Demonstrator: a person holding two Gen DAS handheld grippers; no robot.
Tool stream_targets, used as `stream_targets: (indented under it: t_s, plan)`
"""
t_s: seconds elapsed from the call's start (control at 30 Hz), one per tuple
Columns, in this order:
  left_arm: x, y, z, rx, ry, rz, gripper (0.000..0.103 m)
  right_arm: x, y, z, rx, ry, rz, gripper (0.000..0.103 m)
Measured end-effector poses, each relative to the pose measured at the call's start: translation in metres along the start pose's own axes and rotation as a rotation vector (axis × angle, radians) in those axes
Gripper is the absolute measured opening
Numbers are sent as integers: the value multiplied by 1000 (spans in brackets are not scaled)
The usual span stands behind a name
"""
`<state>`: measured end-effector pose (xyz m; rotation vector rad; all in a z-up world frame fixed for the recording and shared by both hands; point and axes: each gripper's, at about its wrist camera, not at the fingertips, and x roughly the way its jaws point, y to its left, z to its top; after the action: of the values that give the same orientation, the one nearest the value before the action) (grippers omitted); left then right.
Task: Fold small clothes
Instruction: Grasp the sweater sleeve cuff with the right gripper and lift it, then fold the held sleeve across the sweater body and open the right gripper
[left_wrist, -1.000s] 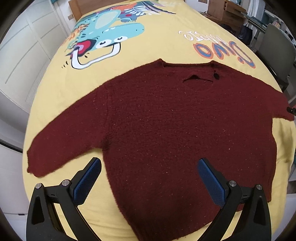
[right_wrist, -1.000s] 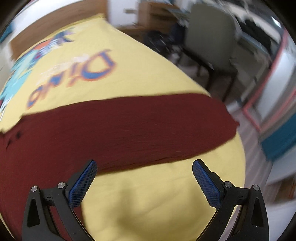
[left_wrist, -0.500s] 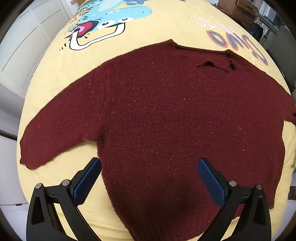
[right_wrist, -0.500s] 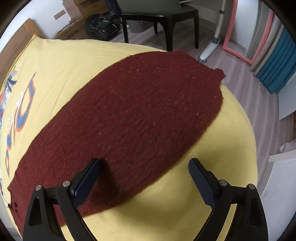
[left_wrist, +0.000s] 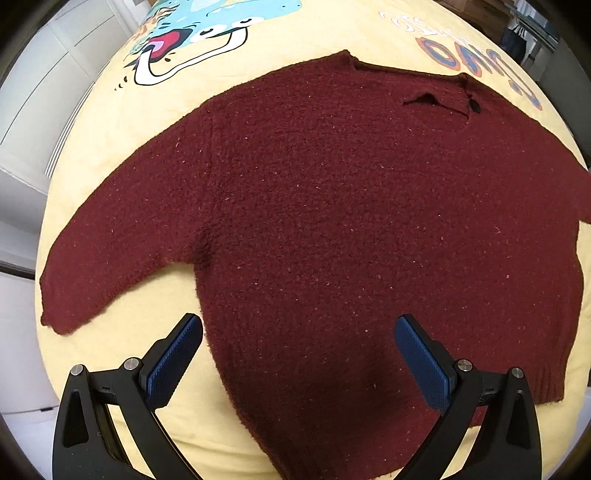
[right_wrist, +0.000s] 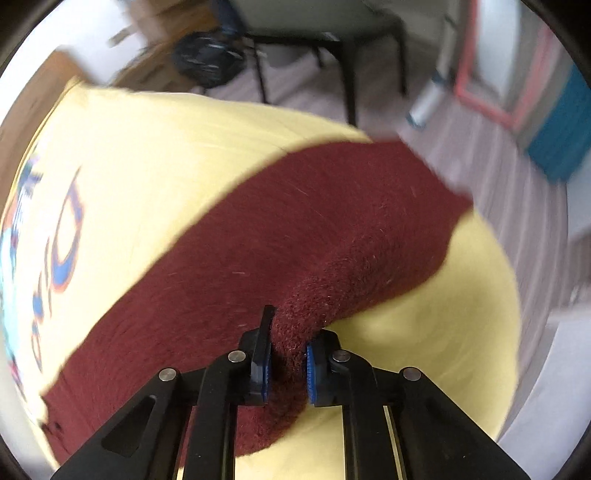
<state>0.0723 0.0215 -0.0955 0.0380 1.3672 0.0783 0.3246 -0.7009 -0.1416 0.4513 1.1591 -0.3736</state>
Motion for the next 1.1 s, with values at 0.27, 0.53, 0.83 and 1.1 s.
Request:
stream_targets:
  t_s: [0.27, 0.53, 0.83, 1.1]
  plan:
    - [-11, 6, -2, -20, -29, -43, 102, -101, 93, -34, -276, -174, 115, 13]
    - [-24, 2, -12, 15, -82, -47, 102, -159, 205, -69, -421, -246, 299, 13]
    - [-23, 14, -13, 11, -113, -52, 102, -163, 327, -135, -578, -154, 449, 13]
    - [-12, 37, -13, -59, -90, -60, 102, -100, 396, -219, -785, 90, 406, 13]
